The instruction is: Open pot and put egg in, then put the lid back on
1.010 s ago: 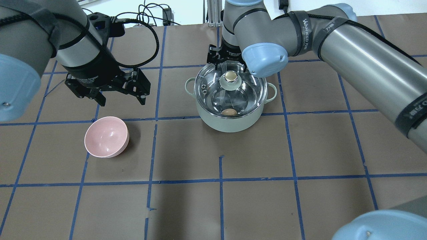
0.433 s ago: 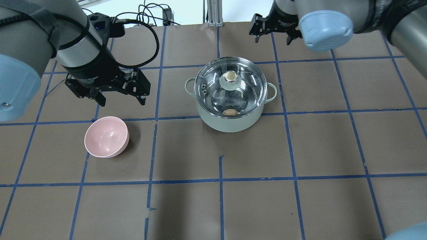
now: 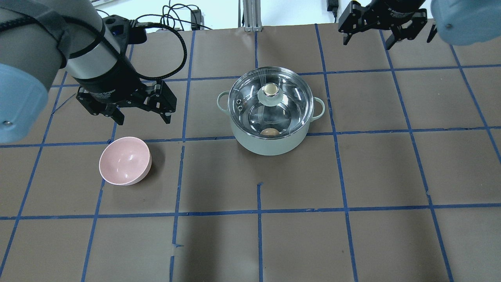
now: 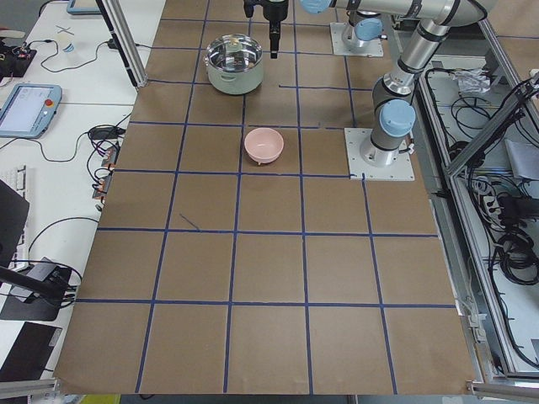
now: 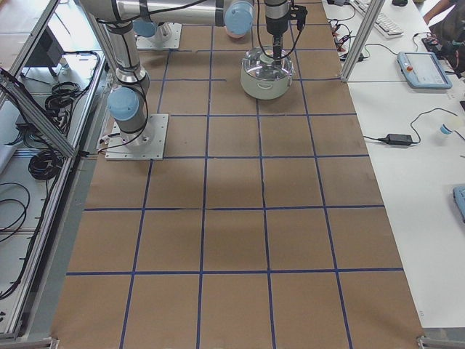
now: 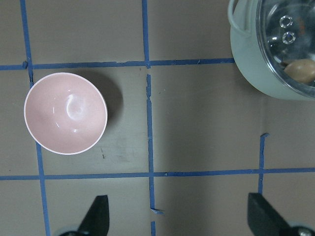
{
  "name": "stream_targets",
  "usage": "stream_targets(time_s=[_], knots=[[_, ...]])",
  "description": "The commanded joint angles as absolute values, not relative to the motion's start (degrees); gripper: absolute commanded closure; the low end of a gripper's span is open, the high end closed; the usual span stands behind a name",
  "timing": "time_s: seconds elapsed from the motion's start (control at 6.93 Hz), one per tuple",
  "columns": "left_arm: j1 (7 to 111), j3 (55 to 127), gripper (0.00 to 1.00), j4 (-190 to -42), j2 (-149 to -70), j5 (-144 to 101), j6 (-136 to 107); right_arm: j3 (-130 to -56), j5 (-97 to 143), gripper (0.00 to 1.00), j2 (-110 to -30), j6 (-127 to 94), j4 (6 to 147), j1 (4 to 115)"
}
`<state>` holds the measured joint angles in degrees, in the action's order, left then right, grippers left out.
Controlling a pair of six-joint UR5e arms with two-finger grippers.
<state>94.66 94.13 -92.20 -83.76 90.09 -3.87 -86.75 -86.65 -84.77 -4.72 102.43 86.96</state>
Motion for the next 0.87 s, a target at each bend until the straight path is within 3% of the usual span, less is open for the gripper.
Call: stream_targets(time_s=[0.0, 0.72], knots=[[94.66, 94.13, 0.00, -92.20, -83.76, 90.09, -3.87, -92.62, -87.54, 0.00, -88.41, -3.78, 101.86, 86.83], [94.66, 94.04, 0.00, -92.20, -83.76, 90.09, -3.87, -92.37, -87.80, 0.00, -88.33, -2.47, 101.95, 86.49]])
